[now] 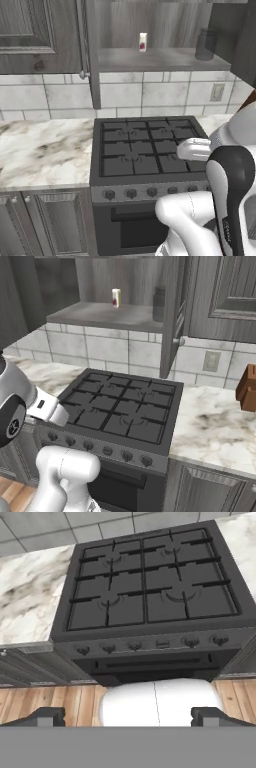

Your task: Pick the candle and jar from the dining table and place them in the open cabinet. Close the cabinet after placing the objects.

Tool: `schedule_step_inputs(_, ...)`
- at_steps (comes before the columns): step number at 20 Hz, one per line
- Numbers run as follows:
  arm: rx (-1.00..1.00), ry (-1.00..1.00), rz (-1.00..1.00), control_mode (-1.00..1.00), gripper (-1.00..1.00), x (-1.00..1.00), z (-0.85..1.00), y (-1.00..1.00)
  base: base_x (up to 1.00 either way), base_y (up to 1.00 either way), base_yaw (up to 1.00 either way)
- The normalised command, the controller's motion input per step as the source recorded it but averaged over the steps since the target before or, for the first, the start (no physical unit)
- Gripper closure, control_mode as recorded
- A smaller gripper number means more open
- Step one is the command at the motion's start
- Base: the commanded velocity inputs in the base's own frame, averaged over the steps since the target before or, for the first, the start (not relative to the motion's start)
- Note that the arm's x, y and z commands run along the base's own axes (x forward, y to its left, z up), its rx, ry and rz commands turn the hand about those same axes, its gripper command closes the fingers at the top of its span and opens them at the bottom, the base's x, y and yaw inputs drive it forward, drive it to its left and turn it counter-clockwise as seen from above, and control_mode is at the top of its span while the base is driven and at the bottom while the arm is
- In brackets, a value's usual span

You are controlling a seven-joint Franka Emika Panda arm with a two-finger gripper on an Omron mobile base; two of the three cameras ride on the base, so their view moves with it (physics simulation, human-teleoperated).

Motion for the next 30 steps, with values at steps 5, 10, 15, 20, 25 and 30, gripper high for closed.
schedule_step_inputs(5,0.00,0.00,0.00,1.00,-1.00,0.00,0.00,0.00,-0.08,0.34,0.05)
schedule_step_inputs(10,0.00,0.00,0.00,1.00,-1.00,0.00,0.00,0.00,-0.75,0.49,0.34)
schedule_step_inputs(15,0.00,0.00,0.00,1.00,-1.00,0.00,0.00,0.00,-1.00,0.37,0.50)
schedule_step_inputs(20,0.00,0.00,0.00,1.00,-1.00,0.00,0.00,0.00,-0.88,0.62,0.67)
schedule_step_inputs(25,0.00,0.00,0.00,1.00,-1.00,0.00,0.00,0.00,-0.44,0.56,0.85)
schedule_step_inputs(30,0.00,0.00,0.00,1.00,-1.00,0.00,0.00,0.00,-0.62,0.31,0.99)
